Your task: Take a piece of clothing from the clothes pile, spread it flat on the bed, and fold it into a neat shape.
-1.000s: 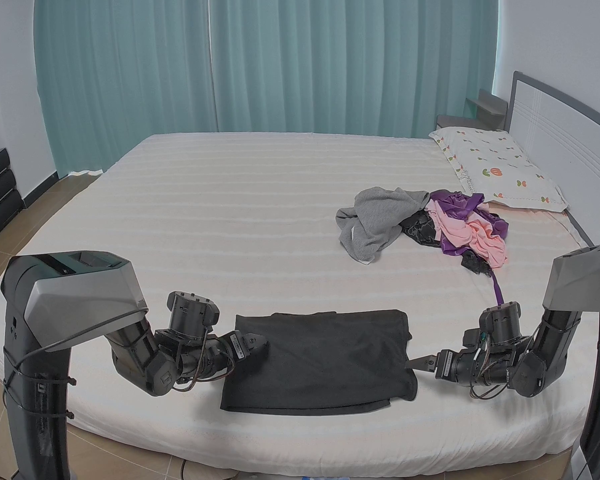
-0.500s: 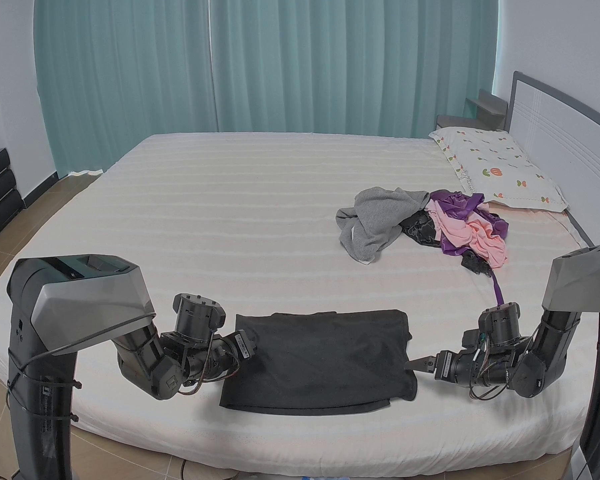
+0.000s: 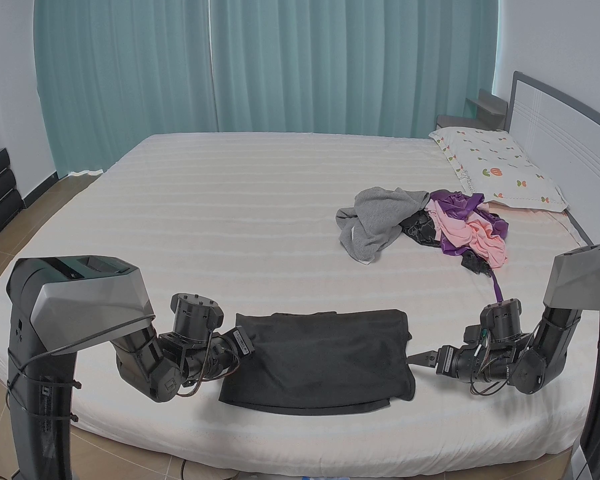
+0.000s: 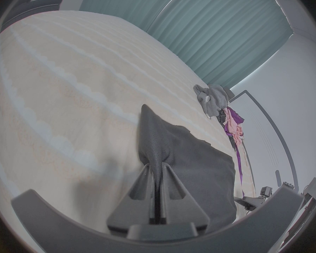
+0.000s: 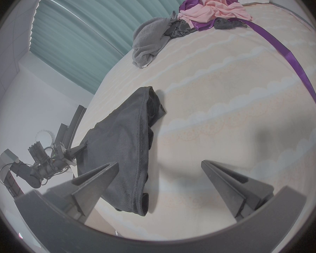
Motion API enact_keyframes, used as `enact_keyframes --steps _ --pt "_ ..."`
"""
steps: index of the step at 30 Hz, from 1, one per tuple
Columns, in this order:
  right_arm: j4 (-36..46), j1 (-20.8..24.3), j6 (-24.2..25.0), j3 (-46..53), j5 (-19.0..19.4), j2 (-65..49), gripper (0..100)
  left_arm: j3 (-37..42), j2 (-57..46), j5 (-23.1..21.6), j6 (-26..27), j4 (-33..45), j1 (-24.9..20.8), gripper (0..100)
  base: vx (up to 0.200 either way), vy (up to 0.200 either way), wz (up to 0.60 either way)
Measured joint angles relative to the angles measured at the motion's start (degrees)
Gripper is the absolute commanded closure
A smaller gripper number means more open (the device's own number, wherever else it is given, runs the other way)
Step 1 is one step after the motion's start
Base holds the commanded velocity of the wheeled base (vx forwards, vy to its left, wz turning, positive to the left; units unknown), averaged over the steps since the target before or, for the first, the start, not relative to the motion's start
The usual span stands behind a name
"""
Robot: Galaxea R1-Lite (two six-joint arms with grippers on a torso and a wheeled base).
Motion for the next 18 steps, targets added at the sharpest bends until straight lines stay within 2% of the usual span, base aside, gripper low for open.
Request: enact_keyframes --steps 18 --pt "0.28 0.20 0.01 -0.28 0.11 0.11 0 1.37 -0.27 0.02 -0.95 -0.12 0.02 100 0.000 0.000 0.00"
